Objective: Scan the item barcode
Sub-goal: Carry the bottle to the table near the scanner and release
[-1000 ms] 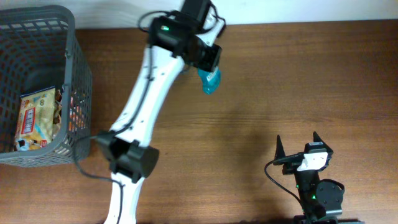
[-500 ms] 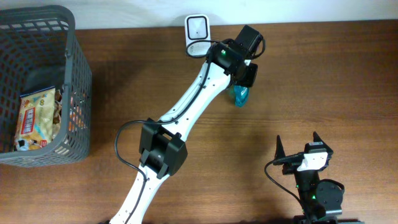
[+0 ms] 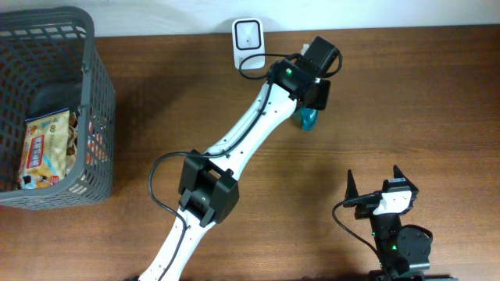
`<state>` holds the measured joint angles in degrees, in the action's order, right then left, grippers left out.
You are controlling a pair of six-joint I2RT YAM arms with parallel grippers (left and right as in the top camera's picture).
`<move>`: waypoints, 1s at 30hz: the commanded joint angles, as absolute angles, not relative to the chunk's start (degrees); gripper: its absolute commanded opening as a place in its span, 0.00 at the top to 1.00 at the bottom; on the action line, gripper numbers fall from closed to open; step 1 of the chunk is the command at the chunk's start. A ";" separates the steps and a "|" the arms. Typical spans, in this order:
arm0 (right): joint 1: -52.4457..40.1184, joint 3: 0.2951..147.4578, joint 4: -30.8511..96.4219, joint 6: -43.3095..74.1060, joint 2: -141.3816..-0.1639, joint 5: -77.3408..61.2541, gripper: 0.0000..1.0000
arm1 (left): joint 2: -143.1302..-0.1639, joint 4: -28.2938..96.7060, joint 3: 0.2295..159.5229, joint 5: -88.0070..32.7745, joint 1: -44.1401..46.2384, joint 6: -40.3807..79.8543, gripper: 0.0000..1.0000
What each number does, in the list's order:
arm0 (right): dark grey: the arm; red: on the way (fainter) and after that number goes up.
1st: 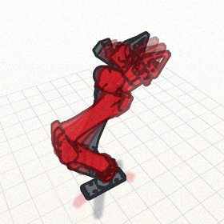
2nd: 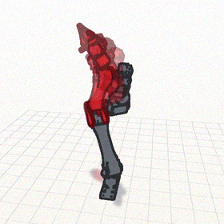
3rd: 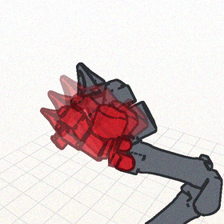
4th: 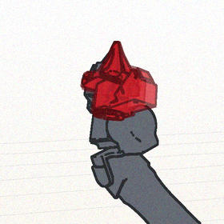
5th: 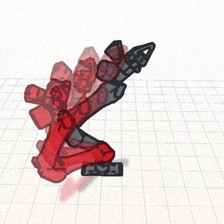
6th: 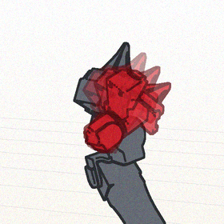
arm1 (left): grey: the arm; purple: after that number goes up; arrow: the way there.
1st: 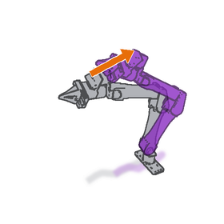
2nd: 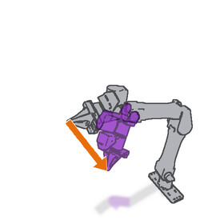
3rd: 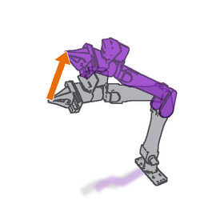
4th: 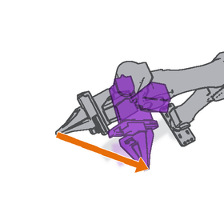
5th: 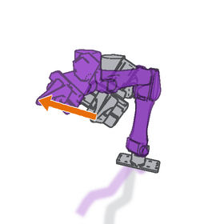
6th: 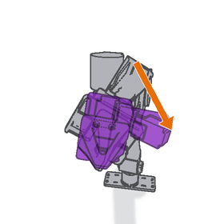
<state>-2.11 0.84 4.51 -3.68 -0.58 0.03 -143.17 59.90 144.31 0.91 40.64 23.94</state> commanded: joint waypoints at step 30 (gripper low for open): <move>-1.85 0.32 4.64 -4.08 -0.19 0.54 0.02 | -111.87 84.25 155.00 17.34 -19.66 14.59 0.01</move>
